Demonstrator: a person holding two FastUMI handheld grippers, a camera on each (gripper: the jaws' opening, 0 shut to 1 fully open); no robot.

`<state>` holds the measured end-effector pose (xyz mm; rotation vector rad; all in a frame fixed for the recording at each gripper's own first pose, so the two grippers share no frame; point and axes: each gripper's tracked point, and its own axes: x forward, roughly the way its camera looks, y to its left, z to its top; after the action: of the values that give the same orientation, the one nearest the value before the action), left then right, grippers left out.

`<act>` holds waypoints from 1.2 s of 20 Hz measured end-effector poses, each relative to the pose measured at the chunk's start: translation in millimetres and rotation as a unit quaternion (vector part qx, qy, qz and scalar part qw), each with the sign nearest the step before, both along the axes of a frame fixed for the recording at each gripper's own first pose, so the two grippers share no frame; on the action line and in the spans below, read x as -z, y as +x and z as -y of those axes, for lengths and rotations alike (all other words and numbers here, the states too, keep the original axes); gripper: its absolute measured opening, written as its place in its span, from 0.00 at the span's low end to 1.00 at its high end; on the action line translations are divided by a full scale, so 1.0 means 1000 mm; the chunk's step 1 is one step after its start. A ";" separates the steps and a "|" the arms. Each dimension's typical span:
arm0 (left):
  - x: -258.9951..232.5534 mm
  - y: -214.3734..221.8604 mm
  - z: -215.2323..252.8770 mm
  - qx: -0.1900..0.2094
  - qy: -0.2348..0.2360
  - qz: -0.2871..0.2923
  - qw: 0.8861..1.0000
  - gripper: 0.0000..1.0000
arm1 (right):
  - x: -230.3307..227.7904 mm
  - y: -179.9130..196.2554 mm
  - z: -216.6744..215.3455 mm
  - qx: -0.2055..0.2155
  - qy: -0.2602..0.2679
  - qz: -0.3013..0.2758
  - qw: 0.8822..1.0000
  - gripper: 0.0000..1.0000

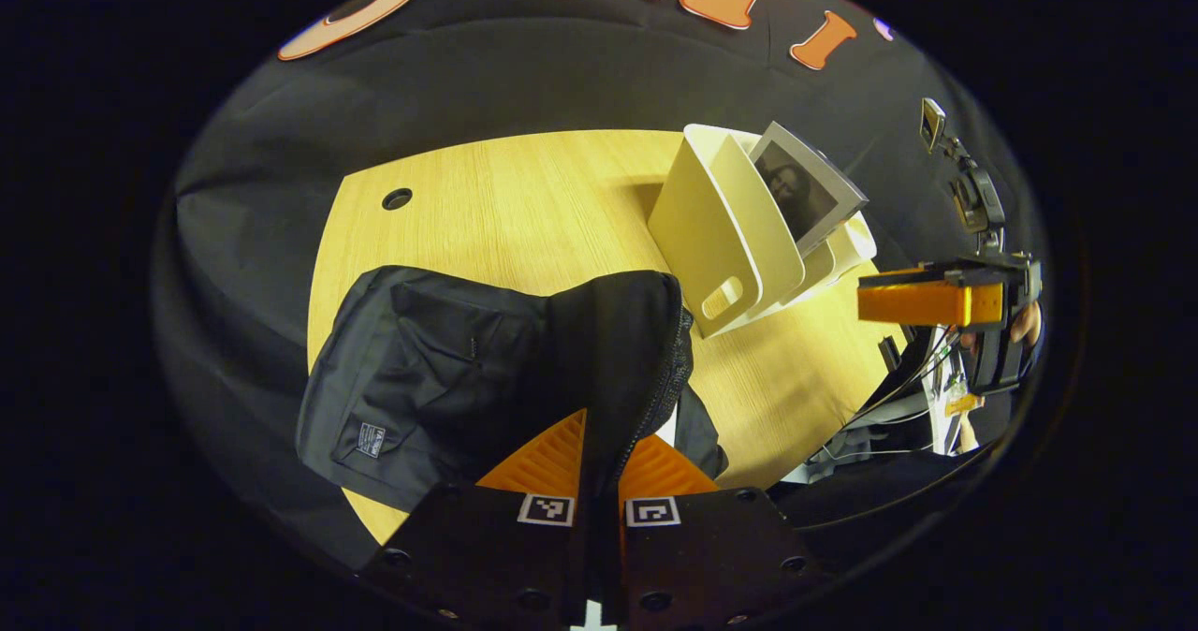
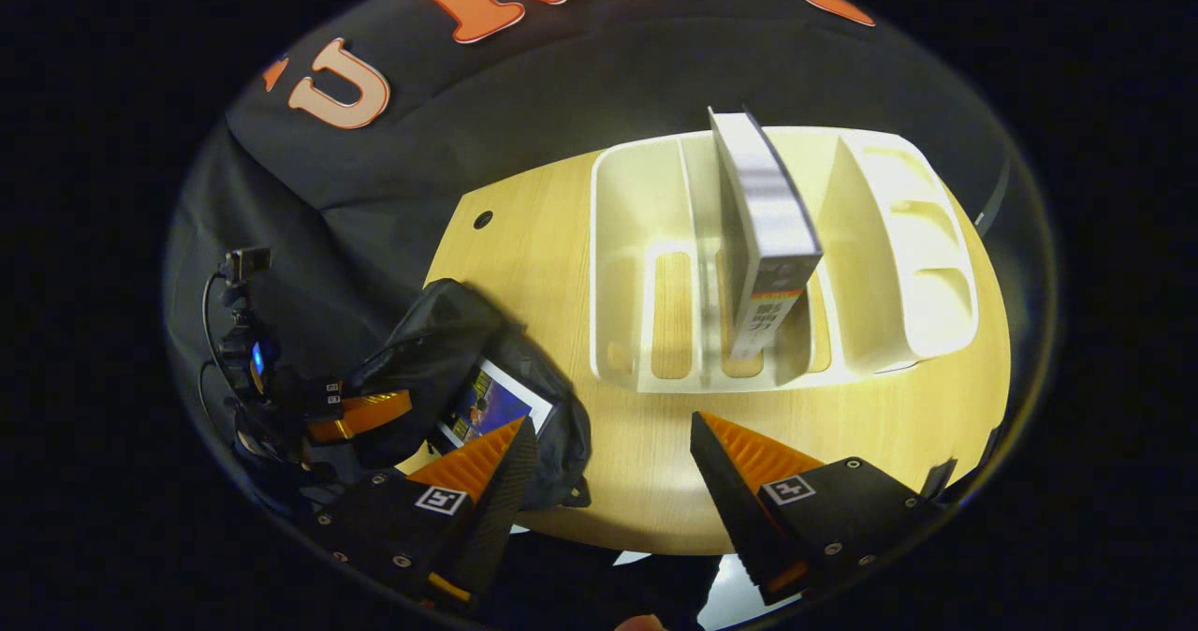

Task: Open the schoolbag, grab two books from the bookshelf and put them into the schoolbag.

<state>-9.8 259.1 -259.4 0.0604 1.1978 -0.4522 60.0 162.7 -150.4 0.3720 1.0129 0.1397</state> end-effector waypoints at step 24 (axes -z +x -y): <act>0.001 -0.001 -0.009 -0.033 0.012 -0.017 0.999 0.06 | 0.002 0.149 0.093 -0.035 -0.161 -0.079 0.983 0.87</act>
<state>-10.7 268.2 -260.6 0.0328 1.2346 -0.3824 209.4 70.1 -152.7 0.0510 1.1847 0.0082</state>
